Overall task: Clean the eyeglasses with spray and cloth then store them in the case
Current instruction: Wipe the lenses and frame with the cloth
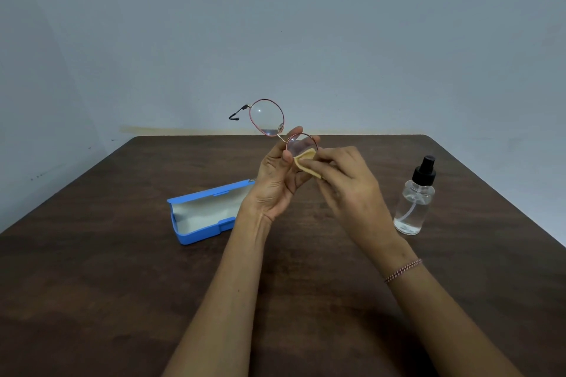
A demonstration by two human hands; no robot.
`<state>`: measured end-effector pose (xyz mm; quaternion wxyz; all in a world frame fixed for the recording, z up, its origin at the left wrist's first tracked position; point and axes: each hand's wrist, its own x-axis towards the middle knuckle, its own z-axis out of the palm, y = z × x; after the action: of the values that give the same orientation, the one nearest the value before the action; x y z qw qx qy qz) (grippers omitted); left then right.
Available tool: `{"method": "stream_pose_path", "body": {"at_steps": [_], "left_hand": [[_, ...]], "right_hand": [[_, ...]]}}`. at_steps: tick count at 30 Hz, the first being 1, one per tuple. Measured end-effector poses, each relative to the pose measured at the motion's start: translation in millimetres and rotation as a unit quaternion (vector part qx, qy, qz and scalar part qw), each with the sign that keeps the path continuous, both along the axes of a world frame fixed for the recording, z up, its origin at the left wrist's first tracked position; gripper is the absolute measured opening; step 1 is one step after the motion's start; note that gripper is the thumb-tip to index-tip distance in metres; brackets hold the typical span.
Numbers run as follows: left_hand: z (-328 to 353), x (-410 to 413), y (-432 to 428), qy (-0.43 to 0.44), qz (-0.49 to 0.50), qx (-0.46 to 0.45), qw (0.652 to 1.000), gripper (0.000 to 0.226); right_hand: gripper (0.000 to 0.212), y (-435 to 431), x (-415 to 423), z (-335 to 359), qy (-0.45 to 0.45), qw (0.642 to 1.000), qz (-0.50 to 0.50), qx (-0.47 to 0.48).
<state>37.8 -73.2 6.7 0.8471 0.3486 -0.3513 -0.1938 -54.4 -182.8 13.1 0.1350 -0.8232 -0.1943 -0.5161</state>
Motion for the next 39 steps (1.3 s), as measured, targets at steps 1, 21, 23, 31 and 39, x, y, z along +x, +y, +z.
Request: {"method": "stream_pose_path", "body": {"at_steps": [1,21,23,31,39], "left_hand": [[0,0,-1,-0.002,0.0,0.005,1.0,0.053],[-4,1,-2,0.008,-0.013,-0.014,1.0,0.05],[-4,0,-3,0.006,-0.016,-0.005,1.0,0.051],[-10,-4,-12,-0.004,-0.026,0.075,0.997,0.055],[-8,2,-3,-0.018,-0.017,0.043,0.999,0.054]], "right_hand": [[0.024,-2,0,0,-0.005,1.0,-0.01,0.011],[0.021,2,-2,0,-0.017,1.0,0.0,-0.005],[0.022,-4,-2,2,-0.016,1.0,-0.011,0.015],[0.023,-5,-1,1,-0.019,0.994,-0.012,0.111],[0.021,-6,3,-1,0.003,0.995,-0.033,0.09]]}}
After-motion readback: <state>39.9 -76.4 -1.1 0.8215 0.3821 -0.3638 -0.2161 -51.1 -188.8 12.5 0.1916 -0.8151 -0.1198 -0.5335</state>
